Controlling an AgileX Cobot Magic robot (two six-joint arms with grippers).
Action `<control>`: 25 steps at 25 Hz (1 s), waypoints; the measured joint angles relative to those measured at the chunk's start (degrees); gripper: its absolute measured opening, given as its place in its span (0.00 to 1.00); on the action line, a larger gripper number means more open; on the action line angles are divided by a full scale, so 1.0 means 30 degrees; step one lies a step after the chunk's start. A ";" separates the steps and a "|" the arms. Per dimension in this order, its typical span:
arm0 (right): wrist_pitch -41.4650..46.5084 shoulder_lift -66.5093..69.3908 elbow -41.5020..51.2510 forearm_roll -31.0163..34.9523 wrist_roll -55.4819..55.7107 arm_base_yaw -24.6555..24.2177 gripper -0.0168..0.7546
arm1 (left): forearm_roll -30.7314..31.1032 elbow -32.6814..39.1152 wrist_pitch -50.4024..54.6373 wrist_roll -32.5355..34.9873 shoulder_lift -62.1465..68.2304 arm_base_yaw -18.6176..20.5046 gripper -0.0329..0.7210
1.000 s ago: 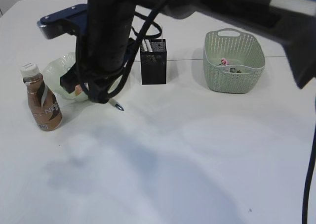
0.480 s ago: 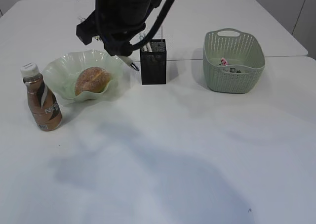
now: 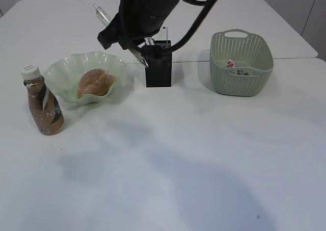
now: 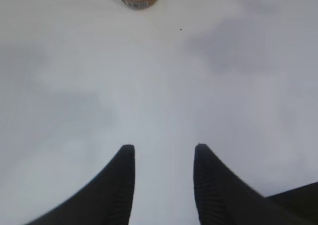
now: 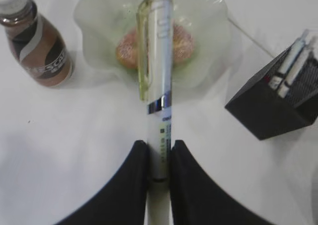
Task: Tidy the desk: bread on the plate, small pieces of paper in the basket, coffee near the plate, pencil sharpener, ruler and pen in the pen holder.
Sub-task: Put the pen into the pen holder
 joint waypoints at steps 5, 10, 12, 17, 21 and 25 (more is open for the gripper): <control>-0.5559 -0.1414 0.3424 -0.0477 0.0000 -0.0265 0.16 | 0.0079 0.0000 -0.0772 0.0000 0.0000 0.0000 0.41; -0.9082 -0.1445 0.4964 -0.0834 0.0000 -0.0491 0.16 | 0.0109 0.0000 -0.1441 0.0012 0.0000 0.0000 0.41; -1.0132 -0.1445 0.5338 -0.0873 0.0000 -0.0701 0.16 | 0.0109 0.0000 -0.1639 0.0012 0.0000 0.0000 0.41; -1.4774 -0.1445 0.7130 -0.0978 0.0000 -0.1856 0.16 | 0.0109 0.0000 -0.2282 0.0012 0.0000 0.0000 0.41; -1.7941 -0.1445 0.7750 -0.0978 0.0000 -0.2599 0.16 | 0.0109 0.0000 -0.3331 0.0012 0.0000 0.0000 0.41; -2.0714 -0.1029 0.7758 -0.0899 0.0000 -0.3355 0.16 | 0.0109 0.0000 -0.4108 0.0012 0.0035 0.0000 0.41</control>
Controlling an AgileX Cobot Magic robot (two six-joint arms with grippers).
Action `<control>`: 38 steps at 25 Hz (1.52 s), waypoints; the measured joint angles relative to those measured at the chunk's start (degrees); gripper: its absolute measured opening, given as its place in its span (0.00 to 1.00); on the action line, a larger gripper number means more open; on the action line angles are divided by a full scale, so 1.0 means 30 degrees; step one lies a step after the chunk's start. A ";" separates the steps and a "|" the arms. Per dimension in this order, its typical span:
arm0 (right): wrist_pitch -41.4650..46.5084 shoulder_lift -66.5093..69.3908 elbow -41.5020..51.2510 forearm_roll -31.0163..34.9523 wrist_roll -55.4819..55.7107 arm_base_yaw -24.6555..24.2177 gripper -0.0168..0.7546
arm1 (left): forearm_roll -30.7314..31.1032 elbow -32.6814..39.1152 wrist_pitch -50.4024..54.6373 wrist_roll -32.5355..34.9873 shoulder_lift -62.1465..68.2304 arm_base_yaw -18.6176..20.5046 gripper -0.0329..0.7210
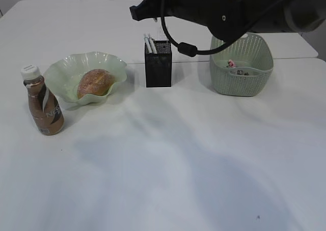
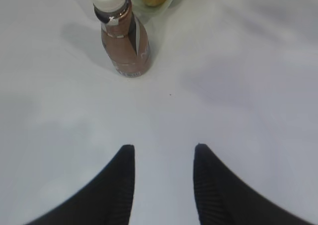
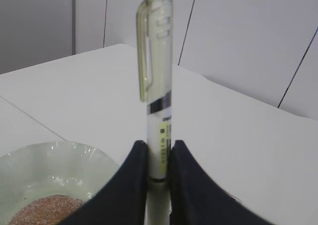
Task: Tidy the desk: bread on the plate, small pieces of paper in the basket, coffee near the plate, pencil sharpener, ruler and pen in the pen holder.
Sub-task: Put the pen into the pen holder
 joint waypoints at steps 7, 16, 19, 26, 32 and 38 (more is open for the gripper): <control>-0.2904 0.1881 0.0030 0.0798 0.0000 -0.0363 0.16 | 0.0000 0.0000 -0.0219 0.0031 0.0000 0.0000 0.41; -0.5779 0.3098 0.0030 0.1686 -0.0224 -0.0541 0.16 | 0.0000 0.0000 -0.0454 0.0031 0.0000 0.0000 0.41; -0.6824 0.4044 -0.0399 0.3237 -0.0257 -0.1300 0.16 | 0.0000 0.0000 -0.0933 0.0031 0.0000 0.0000 0.41; -0.6749 0.5303 -0.2120 0.3650 0.0418 -0.1515 0.16 | -0.0034 0.0000 -0.2178 0.0031 0.0000 0.0000 0.41; -0.6011 0.6653 -0.4289 0.3650 0.1124 -0.1515 0.16 | -0.0144 0.0000 -0.2607 0.0031 0.0186 0.0000 0.41; -0.5279 0.7913 -0.5185 0.3650 0.1813 -0.1515 0.16 | -0.0158 0.0000 -0.2849 0.0031 0.0800 0.0000 0.41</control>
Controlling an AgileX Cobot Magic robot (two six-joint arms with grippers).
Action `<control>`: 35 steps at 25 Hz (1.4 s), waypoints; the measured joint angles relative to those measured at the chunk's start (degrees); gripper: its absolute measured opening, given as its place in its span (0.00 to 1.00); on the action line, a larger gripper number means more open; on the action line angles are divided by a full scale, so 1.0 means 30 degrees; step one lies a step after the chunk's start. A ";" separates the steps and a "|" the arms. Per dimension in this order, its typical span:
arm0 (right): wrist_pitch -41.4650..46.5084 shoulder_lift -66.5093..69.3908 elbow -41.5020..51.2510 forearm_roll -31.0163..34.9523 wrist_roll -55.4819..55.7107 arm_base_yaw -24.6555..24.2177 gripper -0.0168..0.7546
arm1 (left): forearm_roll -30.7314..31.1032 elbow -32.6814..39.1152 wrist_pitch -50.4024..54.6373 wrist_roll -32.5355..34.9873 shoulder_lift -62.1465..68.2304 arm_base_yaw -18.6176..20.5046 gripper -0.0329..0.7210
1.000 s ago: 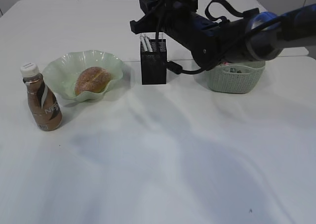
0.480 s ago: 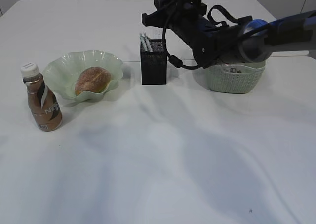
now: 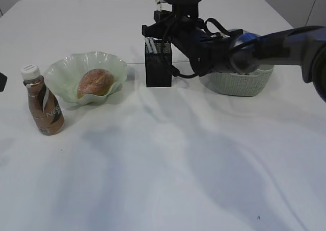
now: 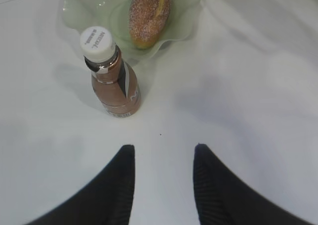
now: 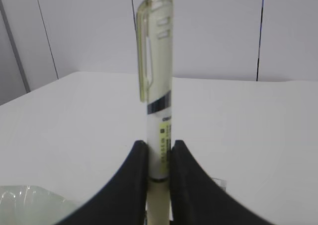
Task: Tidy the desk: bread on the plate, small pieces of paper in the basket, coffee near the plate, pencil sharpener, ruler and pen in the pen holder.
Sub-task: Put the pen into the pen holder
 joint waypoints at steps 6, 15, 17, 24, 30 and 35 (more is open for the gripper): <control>0.0264 0.0393 -0.0143 0.0000 0.0035 0.0000 0.16 | -0.0030 0.0000 -0.0509 0.0000 0.0031 0.0000 0.41; 0.0501 0.1514 -0.0500 0.0000 0.0061 0.0000 0.16 | -0.0030 0.0000 -0.1151 0.0000 0.0076 0.0000 0.41; 0.0553 0.1593 -0.0500 0.0000 0.0061 0.0000 0.16 | -0.0030 0.0000 -0.1151 0.0000 0.0074 0.0000 0.41; 0.0597 0.1673 -0.0526 0.0000 0.0061 0.0000 0.16 | -0.0121 0.0000 -0.1151 0.0000 0.0074 0.0000 0.41; 0.0631 0.1673 -0.0526 -0.0171 0.0044 0.0000 0.16 | -0.0207 0.0000 -0.1151 0.0000 0.0074 0.0000 0.41; 0.0750 0.1673 -0.0526 -0.0746 0.0044 0.0000 0.17 | -0.0250 0.0000 -0.1181 0.0000 0.0074 0.0000 0.41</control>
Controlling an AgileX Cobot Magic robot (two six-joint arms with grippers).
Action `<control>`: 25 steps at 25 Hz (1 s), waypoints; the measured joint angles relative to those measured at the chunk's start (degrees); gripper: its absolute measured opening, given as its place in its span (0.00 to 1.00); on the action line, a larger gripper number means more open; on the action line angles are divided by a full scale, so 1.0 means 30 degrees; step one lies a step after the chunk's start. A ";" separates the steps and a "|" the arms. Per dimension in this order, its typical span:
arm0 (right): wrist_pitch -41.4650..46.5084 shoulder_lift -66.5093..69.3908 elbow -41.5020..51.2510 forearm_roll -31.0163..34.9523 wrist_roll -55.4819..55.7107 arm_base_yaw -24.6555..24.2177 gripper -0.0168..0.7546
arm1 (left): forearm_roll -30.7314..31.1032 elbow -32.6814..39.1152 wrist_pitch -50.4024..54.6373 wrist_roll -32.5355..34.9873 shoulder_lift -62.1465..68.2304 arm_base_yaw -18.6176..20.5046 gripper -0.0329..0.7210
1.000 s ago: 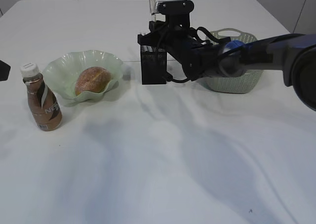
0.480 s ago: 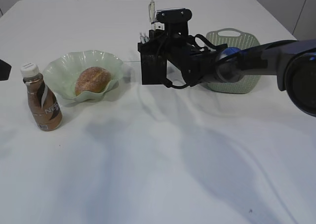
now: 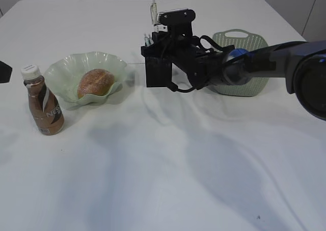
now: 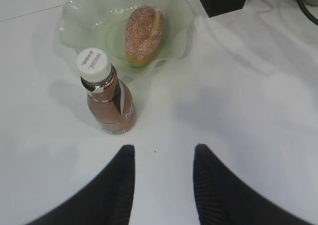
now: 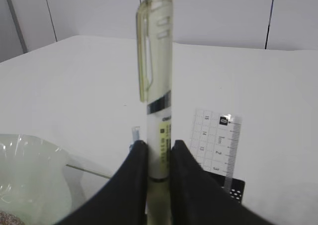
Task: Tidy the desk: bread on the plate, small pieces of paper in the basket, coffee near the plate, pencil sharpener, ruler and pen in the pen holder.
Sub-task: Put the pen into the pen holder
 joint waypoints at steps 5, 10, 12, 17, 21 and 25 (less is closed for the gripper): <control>0.0123 0.0000 0.0000 -0.0090 0.0000 0.0000 0.17 | 0.0000 0.0000 -0.0045 0.0000 0.0000 0.0000 0.41; 0.0155 0.0000 0.0000 -0.0120 -0.0037 0.0000 0.18 | 0.0000 0.0000 -0.0132 0.0000 0.0000 0.0000 0.41; 0.0155 0.0000 0.0000 -0.0120 -0.0037 0.0000 0.19 | 0.0000 0.0000 -0.0180 0.0000 0.0000 0.0000 0.41; 0.0232 0.0000 0.0000 -0.0120 -0.0301 0.0000 0.25 | 0.0000 0.0000 -0.0176 0.0000 0.0000 0.0000 0.41; 0.0232 0.0000 0.0000 -0.0120 -0.0342 0.0000 0.30 | 0.0000 0.0000 -0.0176 0.0000 0.0000 0.0000 0.41; 0.0232 0.0000 0.0000 -0.0120 -0.0374 0.0000 0.33 | 0.0000 0.0000 -0.0233 0.0000 0.0000 0.0000 0.41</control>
